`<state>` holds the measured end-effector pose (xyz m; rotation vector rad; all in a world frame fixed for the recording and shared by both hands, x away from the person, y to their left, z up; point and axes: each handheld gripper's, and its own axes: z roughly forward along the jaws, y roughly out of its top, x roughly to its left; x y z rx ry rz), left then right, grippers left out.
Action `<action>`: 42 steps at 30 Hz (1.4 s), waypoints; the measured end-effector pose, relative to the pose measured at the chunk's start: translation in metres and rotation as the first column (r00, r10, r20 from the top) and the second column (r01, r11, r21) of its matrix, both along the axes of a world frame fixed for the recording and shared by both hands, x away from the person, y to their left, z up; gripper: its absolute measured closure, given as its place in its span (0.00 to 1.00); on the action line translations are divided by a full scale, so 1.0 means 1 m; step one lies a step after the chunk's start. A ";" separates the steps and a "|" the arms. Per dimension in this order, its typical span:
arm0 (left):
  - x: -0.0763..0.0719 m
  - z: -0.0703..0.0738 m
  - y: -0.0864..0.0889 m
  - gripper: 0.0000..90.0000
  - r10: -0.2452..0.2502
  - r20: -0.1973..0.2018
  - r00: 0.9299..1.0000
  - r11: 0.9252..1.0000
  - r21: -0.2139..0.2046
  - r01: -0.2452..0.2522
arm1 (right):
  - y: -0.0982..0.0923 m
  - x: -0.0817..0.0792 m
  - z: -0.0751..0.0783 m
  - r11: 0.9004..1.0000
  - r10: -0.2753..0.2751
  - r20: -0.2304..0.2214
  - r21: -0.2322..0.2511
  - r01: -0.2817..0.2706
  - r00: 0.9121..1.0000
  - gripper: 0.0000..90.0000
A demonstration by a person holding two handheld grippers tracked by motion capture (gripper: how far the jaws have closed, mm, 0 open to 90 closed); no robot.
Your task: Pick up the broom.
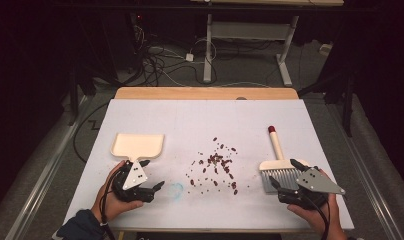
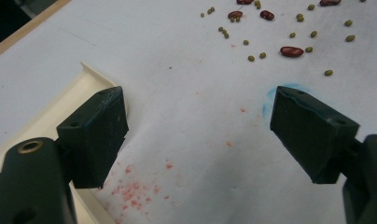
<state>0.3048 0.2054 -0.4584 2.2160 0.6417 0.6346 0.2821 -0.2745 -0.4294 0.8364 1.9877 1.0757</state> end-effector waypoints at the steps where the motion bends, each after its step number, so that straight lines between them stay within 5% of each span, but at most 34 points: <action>1: 0.001 -0.001 0.000 0.20 0.002 -0.004 1.000 1.000 0.007 -0.002 | 0.000 0.002 -0.001 1.000 -0.003 -0.005 -0.001 0.003 1.000 0.22; 14: -0.002 -0.001 0.004 0.21 0.006 0.001 1.000 1.000 0.006 -0.006 | 0.004 0.017 0.001 0.998 -0.065 -0.066 -0.030 0.063 0.996 0.25; 21: 0.002 -0.004 0.005 0.22 0.019 -0.012 1.000 1.000 0.006 -0.019 | -0.003 0.051 0.013 0.993 -0.119 -0.145 -0.021 0.117 0.982 0.26; 28: -0.002 -0.002 0.003 0.23 0.023 -0.008 1.000 1.000 0.022 -0.023 | -0.009 0.105 0.020 0.967 -0.250 -0.333 -0.052 0.247 0.909 0.32; 34: -0.004 -0.005 0.004 0.22 0.019 -0.021 1.000 0.999 0.031 -0.018 | -0.008 0.151 -0.002 0.945 -0.325 -0.483 -0.124 0.304 0.813 0.34; 38: -0.005 -0.006 0.007 0.23 0.024 -0.031 0.999 0.999 0.026 -0.024 | -0.001 0.172 -0.016 0.939 -0.342 -0.545 -0.167 0.300 0.766 0.44; 39: -0.005 -0.006 0.007 0.23 0.024 -0.031 0.999 0.999 0.026 -0.024 | -0.001 0.172 -0.016 0.939 -0.342 -0.545 -0.167 0.300 0.766 0.44; 40: -0.005 -0.007 0.007 0.23 0.020 -0.035 0.999 0.999 0.036 -0.019 | 0.002 0.179 -0.023 0.941 -0.337 -0.569 -0.175 0.290 0.750 0.47; 42: -0.006 -0.008 0.006 0.23 0.015 -0.039 0.999 0.999 0.046 -0.013 | 0.003 0.181 -0.021 0.946 -0.324 -0.583 -0.179 0.271 0.745 0.54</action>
